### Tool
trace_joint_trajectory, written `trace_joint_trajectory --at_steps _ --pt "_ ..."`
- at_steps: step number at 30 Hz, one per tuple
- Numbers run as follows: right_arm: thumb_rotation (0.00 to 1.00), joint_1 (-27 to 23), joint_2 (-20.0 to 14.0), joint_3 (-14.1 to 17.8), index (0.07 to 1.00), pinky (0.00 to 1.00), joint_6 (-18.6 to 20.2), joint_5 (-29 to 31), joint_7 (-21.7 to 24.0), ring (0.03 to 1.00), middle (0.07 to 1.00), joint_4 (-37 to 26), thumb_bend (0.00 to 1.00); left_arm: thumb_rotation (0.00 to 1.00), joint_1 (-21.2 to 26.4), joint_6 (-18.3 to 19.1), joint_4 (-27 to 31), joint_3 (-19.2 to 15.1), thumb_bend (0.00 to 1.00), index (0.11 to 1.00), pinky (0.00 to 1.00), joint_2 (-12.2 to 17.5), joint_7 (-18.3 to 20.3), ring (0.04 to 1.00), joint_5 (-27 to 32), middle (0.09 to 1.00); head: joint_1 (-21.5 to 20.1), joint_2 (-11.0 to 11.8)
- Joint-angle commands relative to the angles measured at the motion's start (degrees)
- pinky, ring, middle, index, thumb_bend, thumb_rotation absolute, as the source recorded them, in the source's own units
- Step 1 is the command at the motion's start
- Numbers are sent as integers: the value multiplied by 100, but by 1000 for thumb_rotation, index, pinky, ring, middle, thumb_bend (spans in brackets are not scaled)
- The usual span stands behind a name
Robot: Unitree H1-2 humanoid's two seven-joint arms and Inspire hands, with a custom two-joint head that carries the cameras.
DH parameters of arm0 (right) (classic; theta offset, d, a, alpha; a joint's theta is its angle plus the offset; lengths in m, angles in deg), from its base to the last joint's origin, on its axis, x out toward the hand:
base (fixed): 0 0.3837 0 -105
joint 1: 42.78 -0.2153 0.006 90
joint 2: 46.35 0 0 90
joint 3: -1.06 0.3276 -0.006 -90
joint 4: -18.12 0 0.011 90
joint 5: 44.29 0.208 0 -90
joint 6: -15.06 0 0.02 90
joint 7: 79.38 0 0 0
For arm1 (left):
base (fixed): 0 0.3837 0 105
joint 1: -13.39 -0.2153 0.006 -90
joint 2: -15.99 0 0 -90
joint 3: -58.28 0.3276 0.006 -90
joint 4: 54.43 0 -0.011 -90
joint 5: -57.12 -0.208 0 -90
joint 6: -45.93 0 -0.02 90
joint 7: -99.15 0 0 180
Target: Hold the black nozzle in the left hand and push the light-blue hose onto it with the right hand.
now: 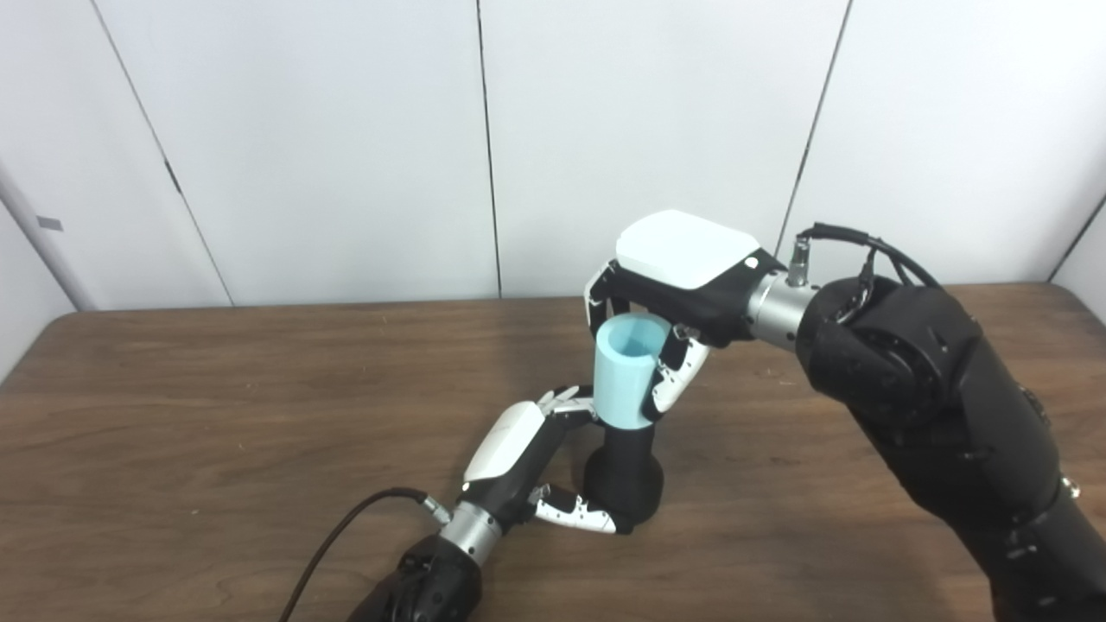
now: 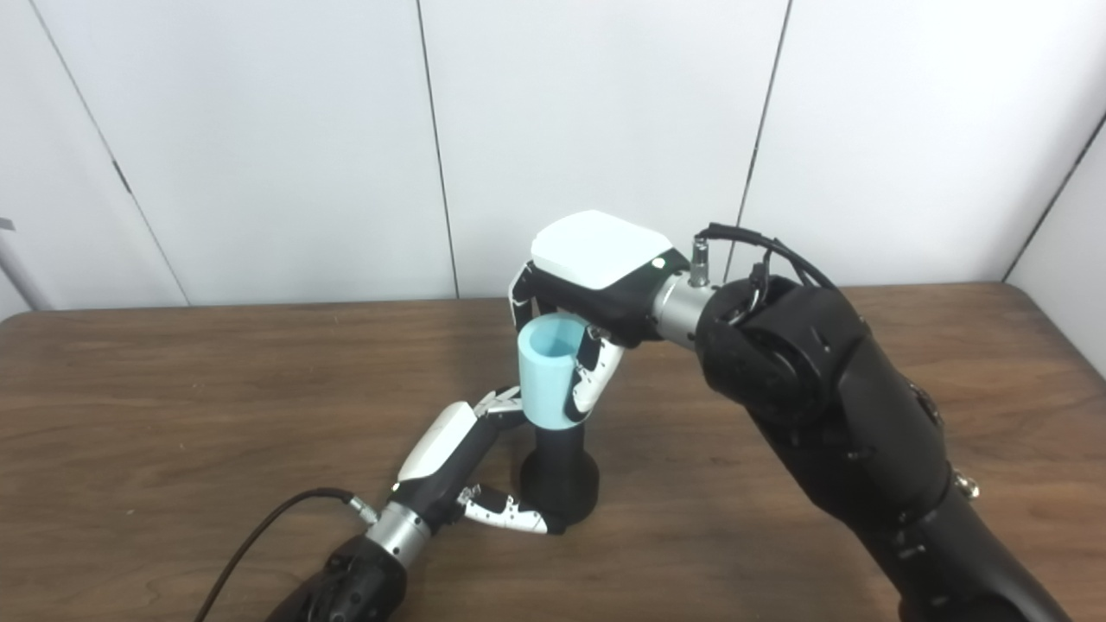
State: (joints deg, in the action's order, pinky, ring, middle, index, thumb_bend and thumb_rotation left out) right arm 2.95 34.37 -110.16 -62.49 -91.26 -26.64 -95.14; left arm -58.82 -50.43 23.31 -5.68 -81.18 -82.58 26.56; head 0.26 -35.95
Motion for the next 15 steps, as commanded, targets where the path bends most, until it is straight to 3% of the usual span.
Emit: trace_joint_trajectory --at_steps 1,5,10,15 --pt "0 -210 -122 38 483 80 66 -28 193 172 470 -122 530 73 -652 354 -412 184 521 481 1000 88 294 941 -188 805 1 -1" --pt "0 -260 -111 40 483 107 225 -10 365 205 471 -174 530 73 -656 358 -401 181 521 481 1000 91 298 941 -186 805 3 -13" --pt "0 -268 -69 28 516 164 383 62 507 265 405 -229 521 73 -654 365 -395 183 521 481 1000 93 310 941 -187 805 -1 -16" --pt "0 -231 -9 35 484 150 465 210 509 250 471 -217 529 73 -655 374 -369 181 521 482 1000 104 329 941 -185 805 -1 -16"
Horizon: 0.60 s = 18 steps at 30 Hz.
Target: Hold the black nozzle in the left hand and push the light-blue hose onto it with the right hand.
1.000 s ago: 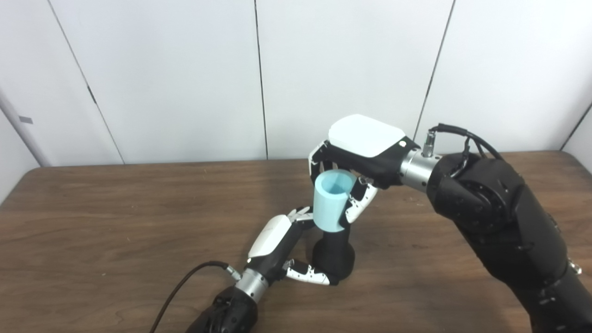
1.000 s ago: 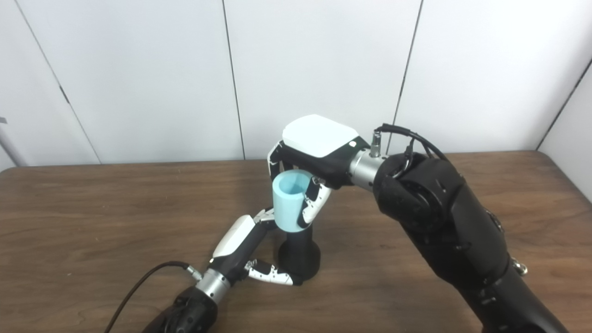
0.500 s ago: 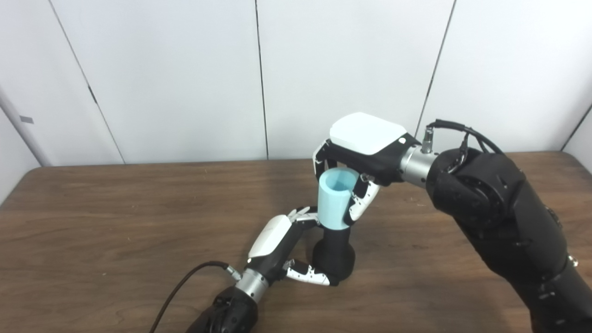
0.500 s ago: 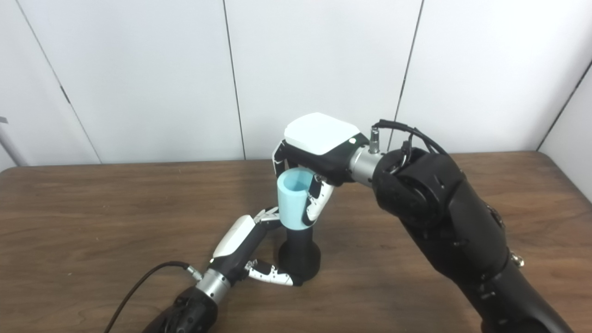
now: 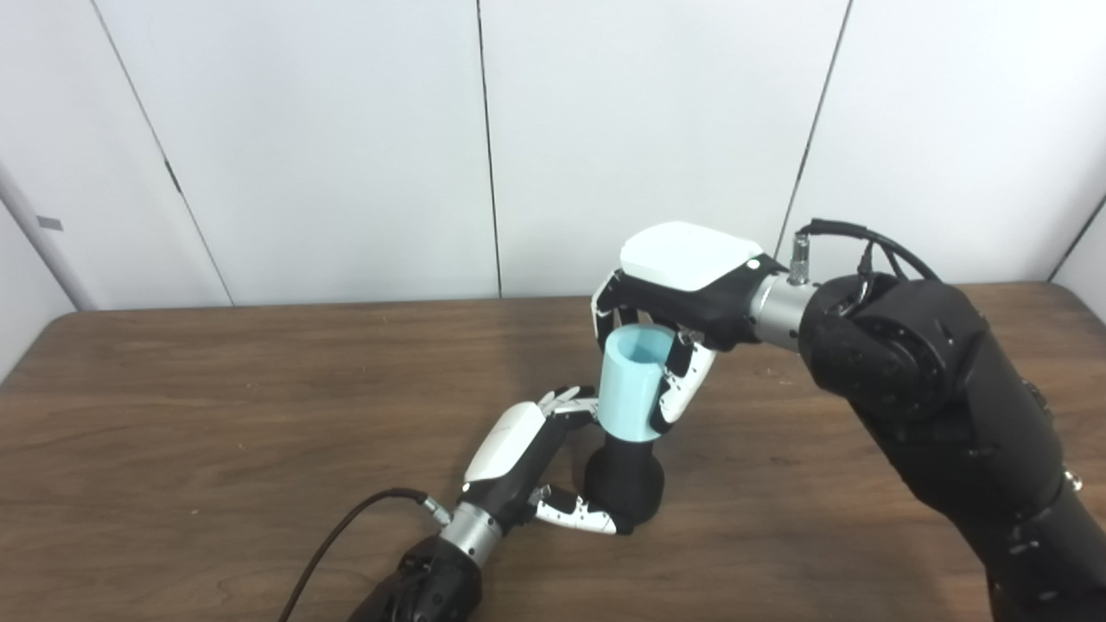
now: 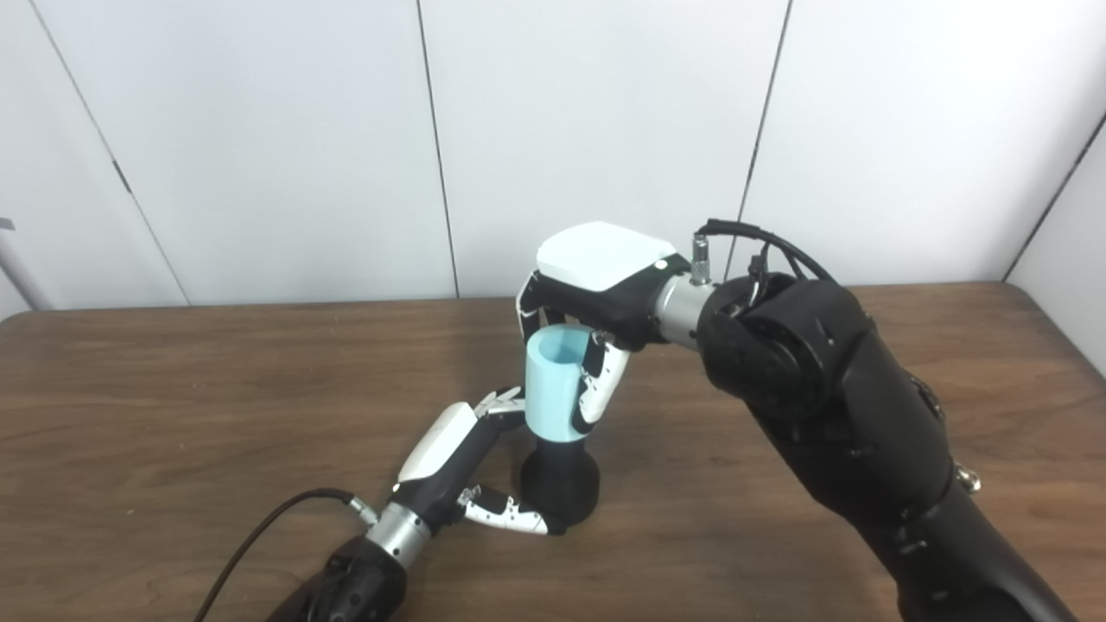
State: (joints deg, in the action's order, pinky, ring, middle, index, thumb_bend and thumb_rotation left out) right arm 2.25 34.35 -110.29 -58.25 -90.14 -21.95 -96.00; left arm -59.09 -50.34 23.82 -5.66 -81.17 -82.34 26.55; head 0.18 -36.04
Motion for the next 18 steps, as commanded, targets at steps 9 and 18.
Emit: trace_joint_trajectory --at_steps 9,18 --pt "0 -8 67 77 483 103 -42 274 -265 204 471 -65 530 73 -635 380 -403 173 521 482 1000 92 311 940 -192 804 20 -23" --pt "0 87 48 4 483 125 -234 240 -476 223 472 -7 529 73 -632 369 -404 176 521 482 1000 102 311 940 -189 804 29 -33"
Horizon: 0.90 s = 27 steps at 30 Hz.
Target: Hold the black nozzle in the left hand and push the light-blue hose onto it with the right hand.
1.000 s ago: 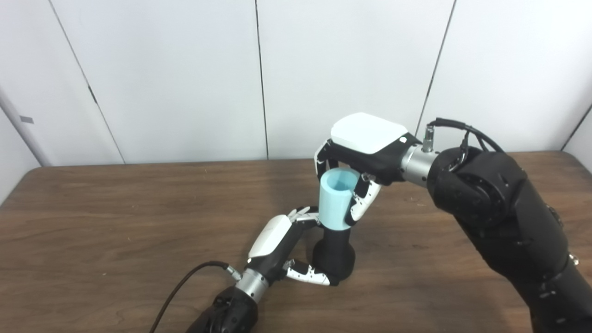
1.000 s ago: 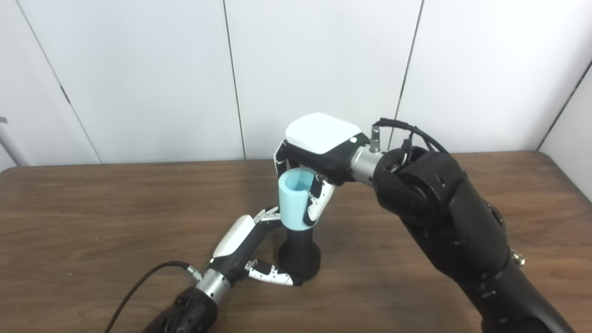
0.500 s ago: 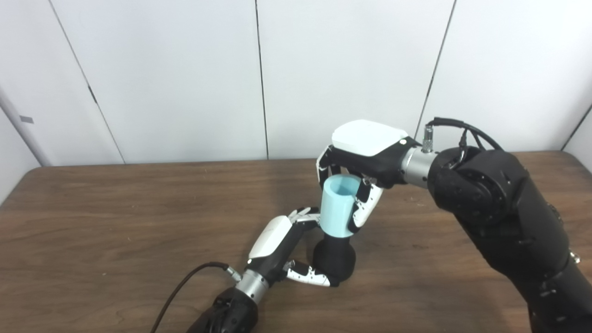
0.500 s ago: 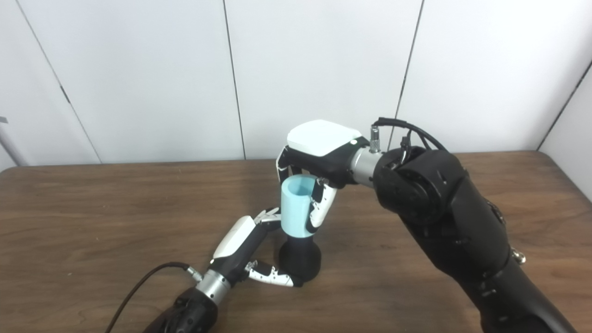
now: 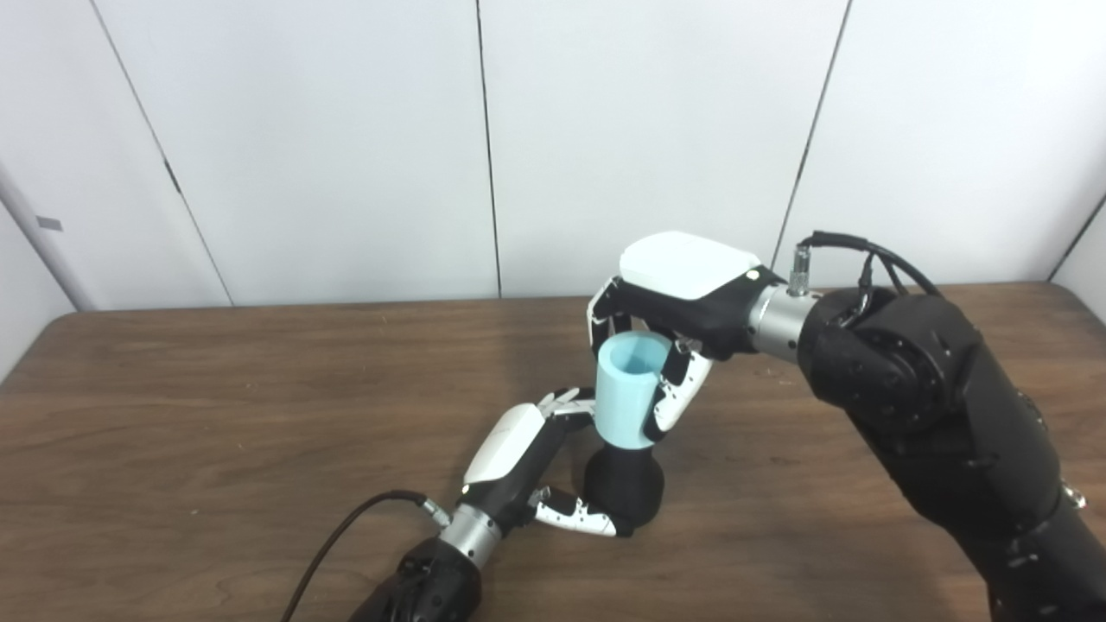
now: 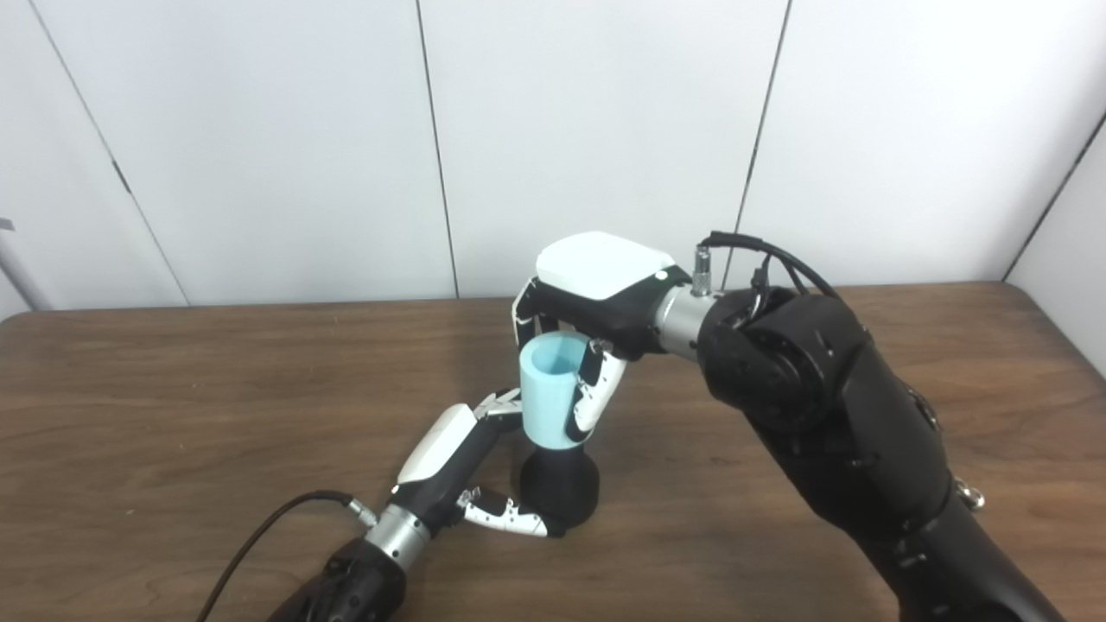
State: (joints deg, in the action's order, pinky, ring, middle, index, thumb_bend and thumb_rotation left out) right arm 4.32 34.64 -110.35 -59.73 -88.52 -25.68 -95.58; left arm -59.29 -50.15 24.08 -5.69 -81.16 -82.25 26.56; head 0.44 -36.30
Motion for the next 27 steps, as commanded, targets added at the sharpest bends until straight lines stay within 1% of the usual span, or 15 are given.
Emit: trace_joint_trajectory --at_steps 1,10,14,23,27 --pt "0 -111 15 8 483 124 -110 70 -123 221 472 -52 529 73 -611 346 -434 177 521 482 1000 103 303 940 -186 804 2 -6" --pt "0 9 -21 -22 482 77 -342 -96 -305 162 470 -90 530 73 -611 328 -449 172 521 482 1000 99 282 940 -186 804 -6 -7" --pt "0 69 -51 -19 483 72 -383 -145 -356 156 470 -82 530 73 -620 341 -422 168 521 482 1000 106 288 940 -188 804 -4 -17" --pt "0 250 -111 39 483 74 -420 -153 -430 165 470 -92 531 73 -613 348 -429 170 521 482 1000 108 300 940 -183 804 2 -15" --pt "0 347 -162 68 483 104 -408 -180 -455 210 471 -81 530 73 -628 360 -399 165 521 482 1000 116 311 940 -178 804 -13 -10"
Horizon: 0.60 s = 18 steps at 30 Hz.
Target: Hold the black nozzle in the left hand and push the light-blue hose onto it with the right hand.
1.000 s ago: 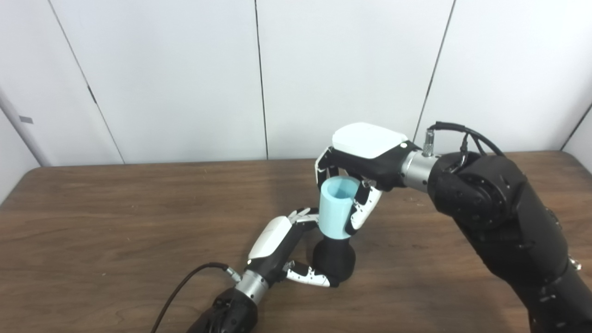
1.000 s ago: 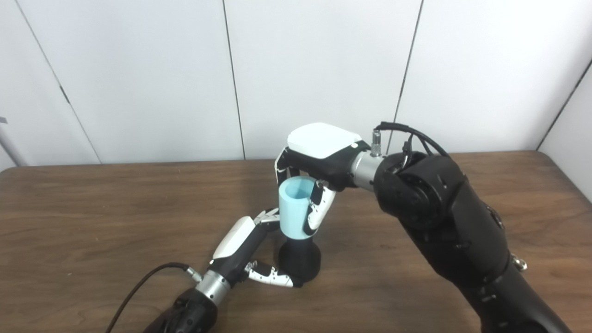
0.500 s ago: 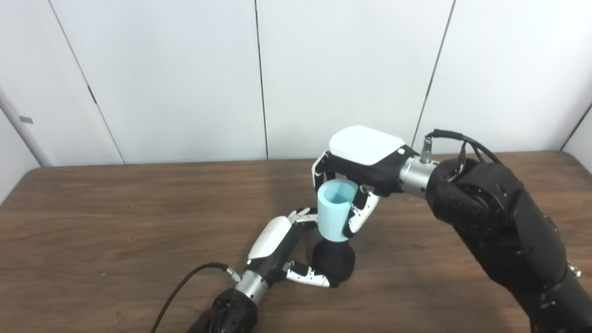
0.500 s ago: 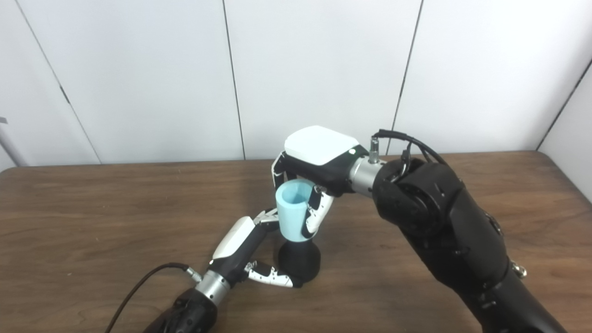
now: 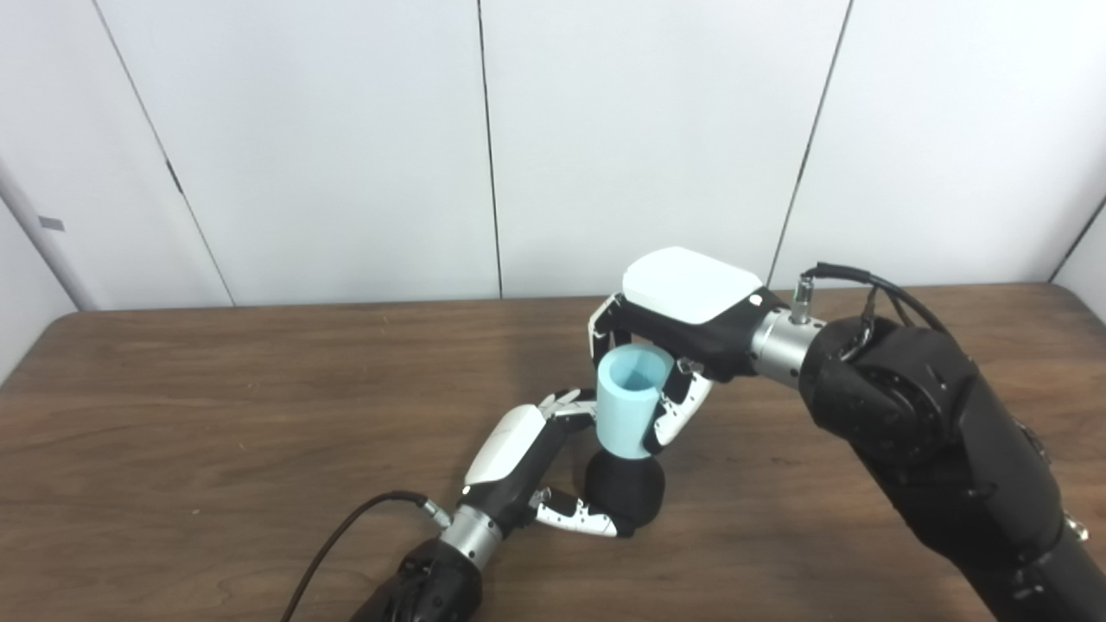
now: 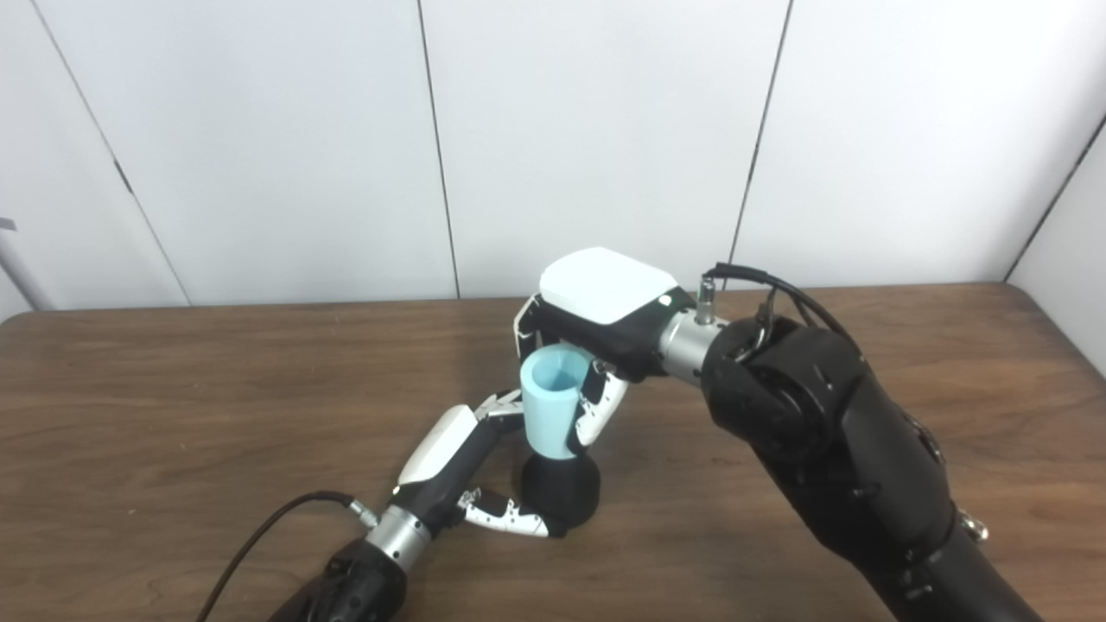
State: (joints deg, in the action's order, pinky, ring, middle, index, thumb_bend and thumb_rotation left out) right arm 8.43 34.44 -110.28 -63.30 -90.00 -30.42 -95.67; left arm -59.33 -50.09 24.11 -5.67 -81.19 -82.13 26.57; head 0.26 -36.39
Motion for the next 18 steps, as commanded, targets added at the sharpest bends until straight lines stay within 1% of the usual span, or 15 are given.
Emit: trace_joint_trajectory --at_steps 1,2,4,18 --pt "0 -52 -149 65 483 119 -40 -40 26 226 472 -76 530 73 -624 357 -400 162 521 482 1000 117 304 940 -177 804 5 -1" --pt "0 -47 -152 68 494 126 -33 -44 31 233 433 -79 526 73 -624 359 -400 161 521 482 1000 116 306 940 -176 804 5 -1" --pt "0 -30 -153 70 504 142 0 -60 57 246 403 -103 523 73 -617 364 -414 160 521 482 1000 114 309 940 -178 804 5 -1" --pt "0 19 -128 56 505 153 77 -82 82 246 392 -154 522 73 -619 372 -423 143 521 482 1000 94 302 941 -178 805 20 -3"
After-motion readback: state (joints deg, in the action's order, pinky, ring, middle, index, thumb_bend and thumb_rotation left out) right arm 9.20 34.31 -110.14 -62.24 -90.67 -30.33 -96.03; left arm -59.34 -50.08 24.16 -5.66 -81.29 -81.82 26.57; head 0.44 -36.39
